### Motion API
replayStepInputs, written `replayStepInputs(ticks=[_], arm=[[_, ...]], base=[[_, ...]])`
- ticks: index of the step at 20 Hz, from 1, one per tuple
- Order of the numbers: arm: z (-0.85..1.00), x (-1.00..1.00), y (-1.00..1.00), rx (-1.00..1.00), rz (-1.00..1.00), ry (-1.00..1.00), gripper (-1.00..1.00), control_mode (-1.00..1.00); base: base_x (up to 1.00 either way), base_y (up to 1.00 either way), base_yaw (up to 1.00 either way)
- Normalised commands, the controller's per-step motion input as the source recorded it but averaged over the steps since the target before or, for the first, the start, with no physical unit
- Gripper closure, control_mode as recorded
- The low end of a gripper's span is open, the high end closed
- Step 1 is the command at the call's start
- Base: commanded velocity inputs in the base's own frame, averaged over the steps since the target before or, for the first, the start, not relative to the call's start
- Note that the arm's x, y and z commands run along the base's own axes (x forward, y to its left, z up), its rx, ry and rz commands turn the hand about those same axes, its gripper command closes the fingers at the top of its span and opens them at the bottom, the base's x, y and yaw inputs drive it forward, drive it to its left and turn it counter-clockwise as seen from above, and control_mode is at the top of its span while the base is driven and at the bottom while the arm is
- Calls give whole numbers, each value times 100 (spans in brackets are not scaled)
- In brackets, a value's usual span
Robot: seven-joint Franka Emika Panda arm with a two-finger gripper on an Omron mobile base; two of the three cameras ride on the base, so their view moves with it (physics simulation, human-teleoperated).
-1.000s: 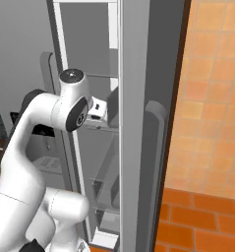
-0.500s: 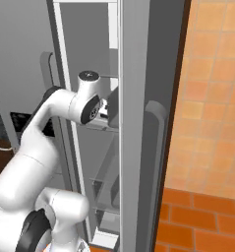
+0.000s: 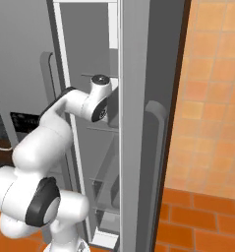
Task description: Place one potato and one fish in each tupperware on the nearby counter, to pack two identical lunches.
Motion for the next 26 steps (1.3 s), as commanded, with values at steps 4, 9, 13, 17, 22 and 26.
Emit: replayStepInputs(ticks=[4, 9, 13, 17, 22, 26], arm=[[-4, 71, 0, 0, 0, -3, -100, -100], [-8, 19, 0, 2, -1, 1, -100, -100], [-12, 25, 0, 0, -2, 0, -100, -100], [-22, 26, 0, 0, -5, -3, -100, -100], [-21, 42, 0, 0, 0, -3, -100, -100], [-12, 45, 0, 0, 0, 0, -100, -100]], base=[[0, 0, 0], [0, 0, 0], [0, 0, 0], [0, 0, 0], [0, 0, 0], [0, 0, 0]])
